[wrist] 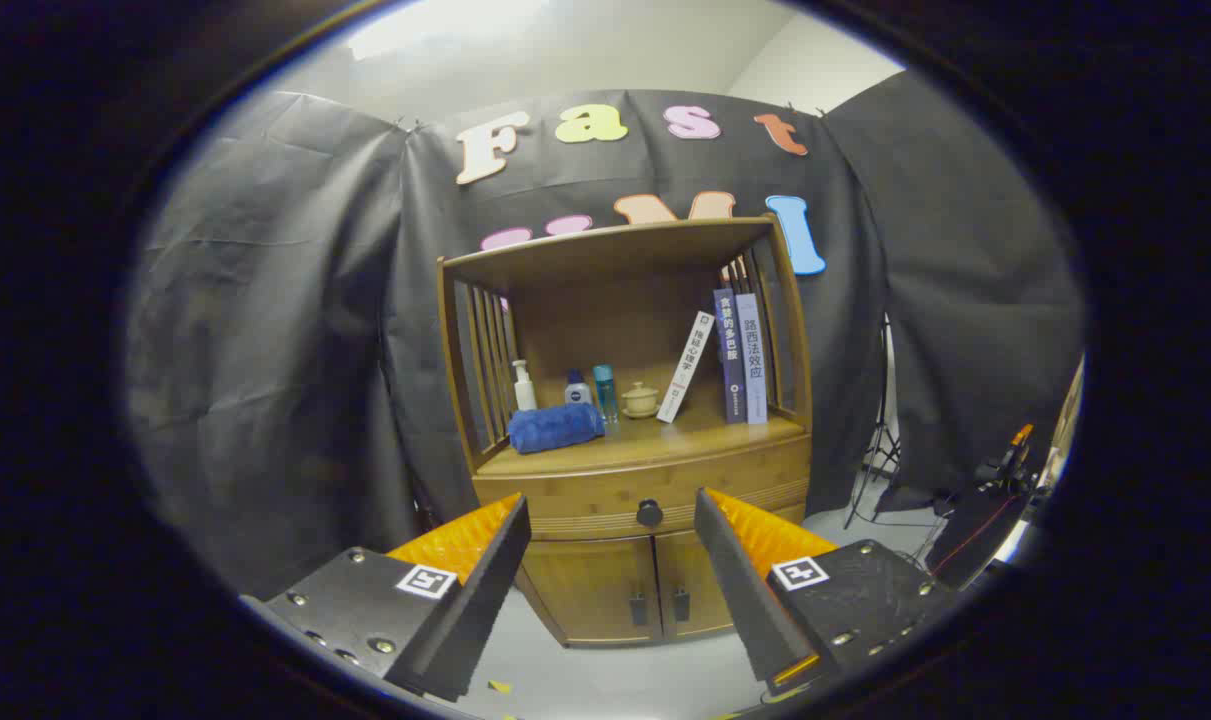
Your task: Pull open the drawer, take out the items inside it, and place them on the countertop above the cabinet.
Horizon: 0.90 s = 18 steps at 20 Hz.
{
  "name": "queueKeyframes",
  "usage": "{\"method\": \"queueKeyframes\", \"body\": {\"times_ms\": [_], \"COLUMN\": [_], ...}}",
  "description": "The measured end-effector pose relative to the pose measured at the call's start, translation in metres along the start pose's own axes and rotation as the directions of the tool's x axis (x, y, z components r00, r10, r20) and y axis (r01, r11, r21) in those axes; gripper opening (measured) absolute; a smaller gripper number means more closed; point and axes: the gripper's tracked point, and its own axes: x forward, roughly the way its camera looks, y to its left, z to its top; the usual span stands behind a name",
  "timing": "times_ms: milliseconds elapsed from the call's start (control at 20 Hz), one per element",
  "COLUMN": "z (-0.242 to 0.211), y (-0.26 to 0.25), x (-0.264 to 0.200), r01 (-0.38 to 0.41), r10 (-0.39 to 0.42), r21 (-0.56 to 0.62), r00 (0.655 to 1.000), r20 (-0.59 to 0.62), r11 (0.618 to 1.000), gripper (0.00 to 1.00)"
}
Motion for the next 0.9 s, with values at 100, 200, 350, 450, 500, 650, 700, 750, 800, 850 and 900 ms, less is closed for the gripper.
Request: {"method": "queueKeyframes", "body": {"times_ms": [100,200,350,450,500,650,700,750,800,850,900], "z": [-0.002,-0.002,0.000,0.005,0.005,0.004,0.002,0.001,-0.001,-0.003,-0.005], "y": [0.001,0.000,0.000,0.000,0.002,0.004,0.003,0.003,0.002,0.001,0.000], "x": [0.000,0.000,0.002,0.001,0.001,0.003,0.003,0.003,0.004,0.006,0.009], "r01": [-0.004,0.000,0.003,0.000,-0.006,-0.018,-0.016,-0.016,-0.014,-0.012,-0.012], "r10": [0.004,0.000,-0.003,0.001,0.007,0.019,0.018,0.018,0.015,0.013,0.013], "r21": [0.007,0.007,-0.011,-0.029,-0.029,-0.035,-0.039,-0.039,-0.035,-0.032,-0.029], "r00": [1.000,1.000,1.000,1.000,0.999,0.999,0.999,0.999,0.999,0.999,0.999], "r20": [-0.003,-0.004,0.009,0.029,0.035,0.039,0.037,0.036,0.035,0.032,0.029], "r11": [1.000,1.000,1.000,1.000,1.000,0.999,0.999,0.999,0.999,0.999,0.999], "gripper": [0.99,0.99,0.99,0.99,0.99,0.99,0.99,0.99,0.99,0.99,0.99]}}
